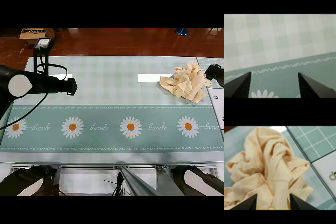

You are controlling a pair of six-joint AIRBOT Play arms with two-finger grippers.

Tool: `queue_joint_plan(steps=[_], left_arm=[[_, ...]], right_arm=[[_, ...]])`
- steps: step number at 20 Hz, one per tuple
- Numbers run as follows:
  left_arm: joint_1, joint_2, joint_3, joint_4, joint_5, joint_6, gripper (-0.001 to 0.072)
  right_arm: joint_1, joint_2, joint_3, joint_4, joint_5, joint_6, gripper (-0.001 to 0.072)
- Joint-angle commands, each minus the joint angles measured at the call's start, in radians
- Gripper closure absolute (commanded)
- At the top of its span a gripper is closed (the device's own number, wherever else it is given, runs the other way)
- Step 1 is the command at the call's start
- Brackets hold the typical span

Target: Fold the shirts.

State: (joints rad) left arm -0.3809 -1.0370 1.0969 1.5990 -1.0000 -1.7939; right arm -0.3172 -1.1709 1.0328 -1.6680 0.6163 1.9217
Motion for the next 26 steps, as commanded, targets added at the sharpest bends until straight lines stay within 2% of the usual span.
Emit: queue_joint_plan(steps=[1,7,12,14,18,19,20,21,26], left_arm=[[0.009,-0.014,0.001,0.026,0.082,0.005,0.0012],[0.041,-0.181,0.001,0.081,0.343,0.005,-0.0013],[0.045,-0.267,0.001,0.08,0.372,0.005,0.0012],[0.045,-0.267,0.001,0.08,0.411,0.005,0.0012],[0.045,-0.267,0.001,0.08,0.512,0.004,0.0012],[0.045,-0.267,0.001,0.08,0.528,0.004,0.0012],[0.045,-0.267,0.001,0.08,0.533,0.005,0.0013],[0.045,-0.267,0.001,0.08,0.532,0.005,0.0013],[0.03,-0.211,0.046,0.077,0.517,0.005,0.0014]], right_arm=[[-0.071,-0.123,0.001,0.002,-0.03,0.053,0.0236],[-0.074,-0.224,0.001,0.003,-0.17,0.053,0.0235],[-0.074,-0.317,0.001,0.05,-0.378,0.053,0.0226],[-0.071,-0.36,0.001,0.097,-0.41,0.052,0.0226],[-0.034,-0.435,0.001,0.099,-0.457,0.048,0.0234],[-0.019,-0.441,0.001,0.097,-0.476,0.042,0.0354],[-0.003,-0.436,0.002,0.098,-0.495,0.033,0.0604],[0.014,-0.419,0.011,0.099,-0.494,0.034,0.0691],[0.118,-0.149,0.076,0.095,-0.49,-0.034,0.0693]])
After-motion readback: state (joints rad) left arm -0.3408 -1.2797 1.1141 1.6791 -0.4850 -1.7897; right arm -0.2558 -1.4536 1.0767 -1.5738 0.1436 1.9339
